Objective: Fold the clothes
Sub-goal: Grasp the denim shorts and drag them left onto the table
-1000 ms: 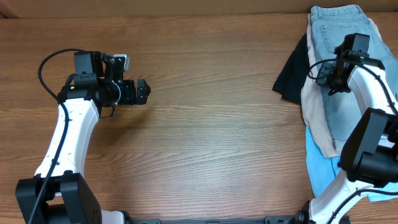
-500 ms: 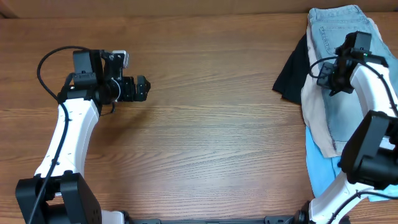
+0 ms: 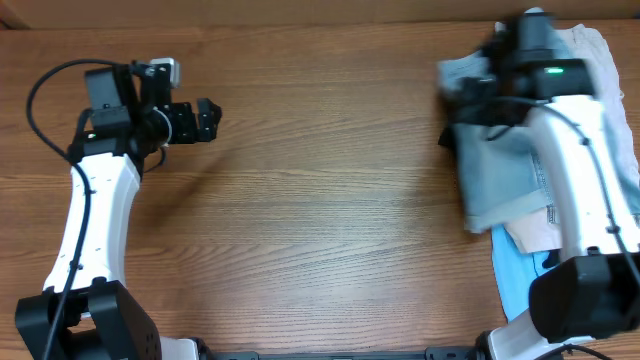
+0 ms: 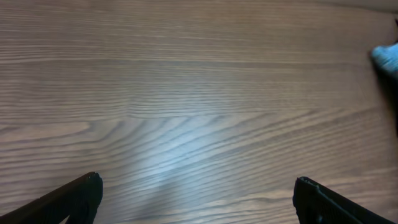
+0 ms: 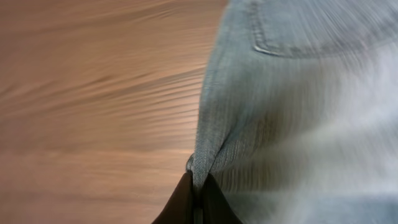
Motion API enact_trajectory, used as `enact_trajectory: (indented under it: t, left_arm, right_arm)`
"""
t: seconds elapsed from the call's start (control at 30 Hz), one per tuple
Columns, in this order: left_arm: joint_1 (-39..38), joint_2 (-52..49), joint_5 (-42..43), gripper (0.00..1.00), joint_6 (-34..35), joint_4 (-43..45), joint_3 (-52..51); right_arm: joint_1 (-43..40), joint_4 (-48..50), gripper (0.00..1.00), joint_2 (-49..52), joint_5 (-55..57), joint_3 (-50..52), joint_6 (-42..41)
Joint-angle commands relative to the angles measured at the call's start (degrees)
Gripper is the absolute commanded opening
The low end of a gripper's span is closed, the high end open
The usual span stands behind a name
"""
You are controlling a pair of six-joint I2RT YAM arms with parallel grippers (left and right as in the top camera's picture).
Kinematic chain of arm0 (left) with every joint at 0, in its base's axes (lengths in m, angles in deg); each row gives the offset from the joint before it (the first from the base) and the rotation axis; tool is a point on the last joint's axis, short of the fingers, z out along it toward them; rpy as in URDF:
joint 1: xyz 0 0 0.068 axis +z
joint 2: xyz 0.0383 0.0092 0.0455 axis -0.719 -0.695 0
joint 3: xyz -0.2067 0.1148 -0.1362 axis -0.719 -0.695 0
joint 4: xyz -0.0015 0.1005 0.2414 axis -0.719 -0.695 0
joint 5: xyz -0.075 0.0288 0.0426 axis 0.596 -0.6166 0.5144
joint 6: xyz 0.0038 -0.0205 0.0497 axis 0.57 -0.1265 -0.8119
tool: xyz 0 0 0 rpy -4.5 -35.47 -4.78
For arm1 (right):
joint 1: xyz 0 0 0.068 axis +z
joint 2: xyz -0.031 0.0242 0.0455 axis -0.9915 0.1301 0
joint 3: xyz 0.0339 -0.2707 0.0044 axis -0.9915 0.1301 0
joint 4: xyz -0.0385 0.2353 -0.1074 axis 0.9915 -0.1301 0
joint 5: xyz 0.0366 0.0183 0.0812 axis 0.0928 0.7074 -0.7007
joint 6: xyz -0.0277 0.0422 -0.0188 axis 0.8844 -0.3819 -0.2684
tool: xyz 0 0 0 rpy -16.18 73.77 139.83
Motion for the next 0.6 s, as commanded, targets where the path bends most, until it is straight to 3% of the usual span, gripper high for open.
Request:
enact_trajectory:
  t: [0.0,0.17,0.23,0.27,0.33,0.37,0.47,0.57]
  left_arm:
    - [2.40,0.07,0.39,1.00,1.44,0.22,1.27]
    - [4.81,0.09,-0.13,1.00,1.33,0.24,1.27]
    - [5.31,0.07,-1.29,1.00,1.33,0.20,1.27]
    - [5.53,0.09,-1.99,1.00,1.36,0.22,1.27]
    - [5.62,0.07,-3.50,1.00,1.36,0.20,1.27]
    - [5.60,0.07,-4.24,1.00,1.36,0.20,1.27]
    - [5.60,0.09,-4.94,1.00,1.16,0.17,1.27]
    - [5.55,0.07,-4.87,1.00,1.18,0.11,1.27]
  right_arm:
    - [11.28,1.60,0.04,0.35,-5.70,-0.85,-4.24]
    - [28.65,6.82,0.06,3.50,-6.14,-0.83,-8.31]
    - [34.75,8.92,0.15,4.87,-6.19,-0.83,-9.42]
    - [37.88,9.92,0.24,5.49,-6.10,-0.83,-9.53]
    - [42.80,11.52,0.28,6.10,-5.86,-0.83,-9.51]
    - [44.59,11.98,0.31,6.10,-5.20,-0.83,-9.66]
    - [46.36,11.50,0.55,5.84,-1.03,-1.44,-13.07]
    - [43.58,8.41,0.60,5.81,-0.26,-3.23,-14.05]
